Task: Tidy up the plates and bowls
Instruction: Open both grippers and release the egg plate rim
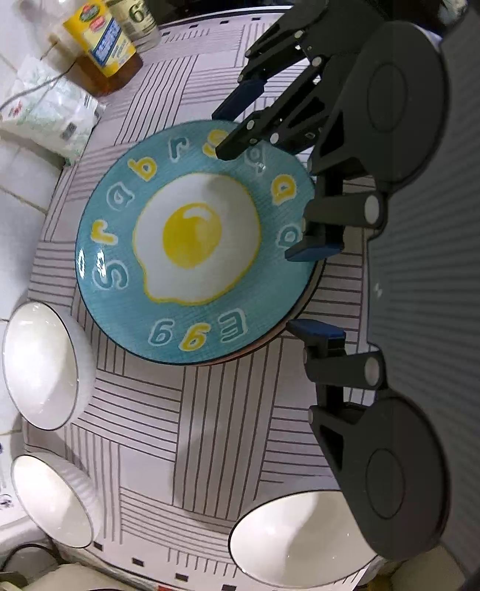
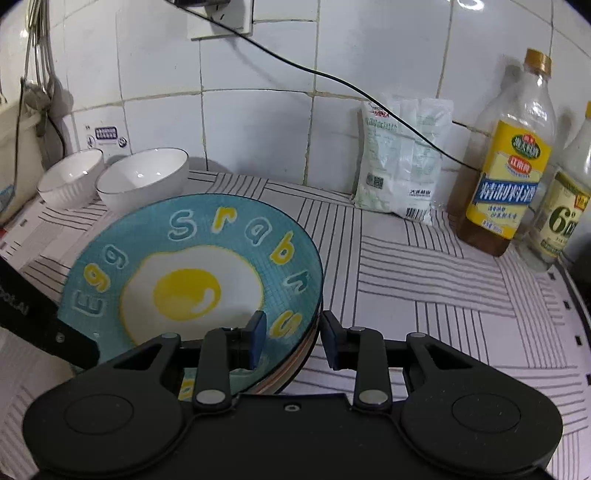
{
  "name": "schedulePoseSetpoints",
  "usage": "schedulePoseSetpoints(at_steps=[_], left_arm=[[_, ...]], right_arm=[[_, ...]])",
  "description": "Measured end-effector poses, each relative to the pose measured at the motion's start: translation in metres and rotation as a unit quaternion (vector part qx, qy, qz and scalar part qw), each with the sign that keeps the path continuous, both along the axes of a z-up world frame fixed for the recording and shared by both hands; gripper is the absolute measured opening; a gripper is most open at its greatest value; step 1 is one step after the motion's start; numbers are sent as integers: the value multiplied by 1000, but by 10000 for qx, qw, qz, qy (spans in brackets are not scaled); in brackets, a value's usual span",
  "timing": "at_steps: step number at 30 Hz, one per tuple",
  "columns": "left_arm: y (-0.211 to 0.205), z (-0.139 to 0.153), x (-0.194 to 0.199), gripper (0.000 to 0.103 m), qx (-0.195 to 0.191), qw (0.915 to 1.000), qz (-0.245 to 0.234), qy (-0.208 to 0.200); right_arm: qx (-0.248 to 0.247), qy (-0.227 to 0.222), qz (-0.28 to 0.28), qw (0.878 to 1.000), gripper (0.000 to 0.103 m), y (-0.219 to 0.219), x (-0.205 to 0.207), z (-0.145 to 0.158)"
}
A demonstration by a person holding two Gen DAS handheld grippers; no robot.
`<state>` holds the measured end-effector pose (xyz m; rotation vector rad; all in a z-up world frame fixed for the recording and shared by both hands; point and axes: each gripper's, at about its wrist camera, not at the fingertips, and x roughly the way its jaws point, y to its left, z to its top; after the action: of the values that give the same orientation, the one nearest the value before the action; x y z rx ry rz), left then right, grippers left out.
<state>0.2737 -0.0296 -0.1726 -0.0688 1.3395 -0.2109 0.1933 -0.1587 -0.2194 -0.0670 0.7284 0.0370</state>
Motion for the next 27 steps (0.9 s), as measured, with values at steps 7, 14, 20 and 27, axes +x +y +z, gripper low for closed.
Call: schedulePoseSetpoints(at_steps=[7, 14, 20, 27], left_arm=[[4, 28, -29, 41, 129, 9985, -286, -438], [11, 57, -60, 51, 256, 9949, -465, -858], [17, 80, -87, 54, 283, 9917, -631, -1081], [29, 98, -116, 61, 292, 9896, -672, -1236]], right_arm=[[148, -16, 89, 9998, 43, -2, -27, 27], [261, -91, 216, 9994, 70, 2, -57, 60], [407, -194, 138, 9989, 84, 7, -79, 80], [506, -118, 68, 9986, 95, 14, -97, 98]])
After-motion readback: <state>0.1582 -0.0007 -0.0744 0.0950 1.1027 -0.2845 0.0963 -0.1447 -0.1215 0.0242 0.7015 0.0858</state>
